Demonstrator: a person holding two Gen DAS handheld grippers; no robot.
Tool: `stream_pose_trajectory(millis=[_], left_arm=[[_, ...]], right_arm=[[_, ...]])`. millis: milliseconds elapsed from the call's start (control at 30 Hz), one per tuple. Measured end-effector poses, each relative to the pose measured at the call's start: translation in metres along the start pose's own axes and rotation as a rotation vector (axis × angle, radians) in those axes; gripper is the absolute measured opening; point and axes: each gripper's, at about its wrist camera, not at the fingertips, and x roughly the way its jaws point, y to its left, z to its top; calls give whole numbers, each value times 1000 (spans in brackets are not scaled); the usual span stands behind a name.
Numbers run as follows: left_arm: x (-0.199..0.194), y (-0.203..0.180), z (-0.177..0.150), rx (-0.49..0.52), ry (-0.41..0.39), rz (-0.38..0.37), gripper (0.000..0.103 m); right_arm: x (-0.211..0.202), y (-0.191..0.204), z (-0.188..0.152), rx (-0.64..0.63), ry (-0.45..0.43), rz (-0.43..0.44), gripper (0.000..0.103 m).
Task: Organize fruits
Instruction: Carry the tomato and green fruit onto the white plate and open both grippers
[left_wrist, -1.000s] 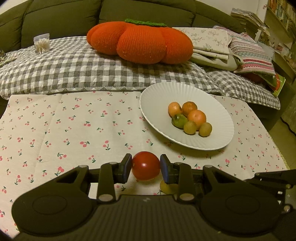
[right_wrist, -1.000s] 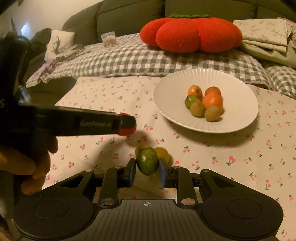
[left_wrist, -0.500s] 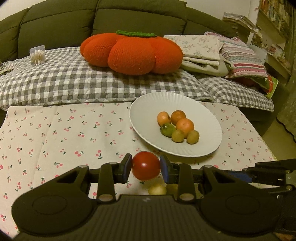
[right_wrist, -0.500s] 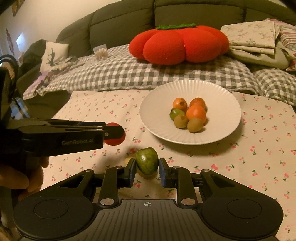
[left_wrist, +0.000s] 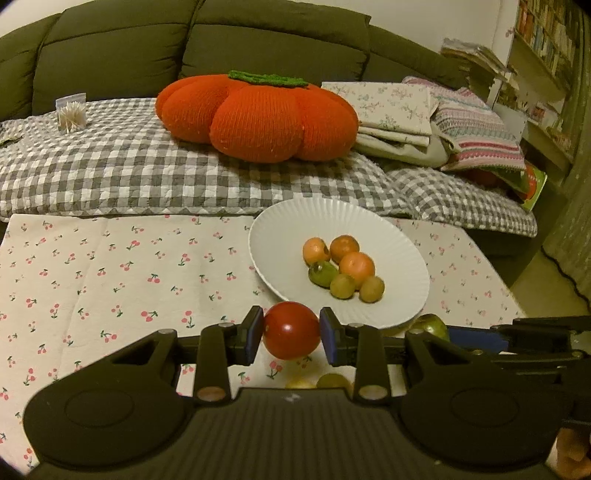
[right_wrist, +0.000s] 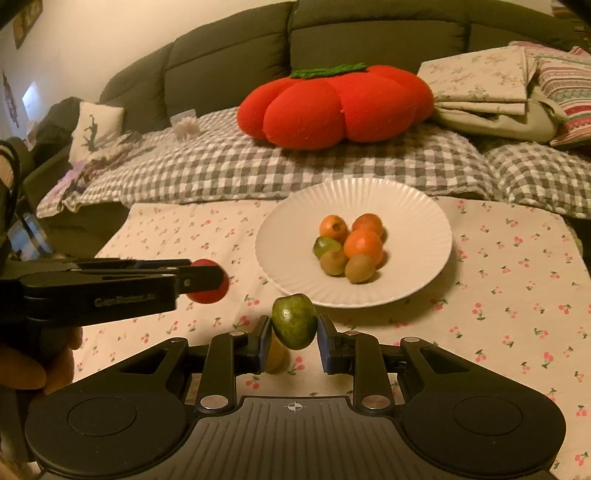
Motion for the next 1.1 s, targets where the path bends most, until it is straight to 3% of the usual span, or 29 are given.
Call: stream_pose_trajectory(millis=[167,367,1100], left_arm=[[3,0,6,-17,-21,-37,31],[14,-7,7,33,-50,-61,31],[53,-17,5,163,-56,-63,32]], right_arm=[[-5,-12,5,26,-22,-21,24],[-5,-28,14,63,-40,-59,24],[37,-49,20,39,-23,-185,24]])
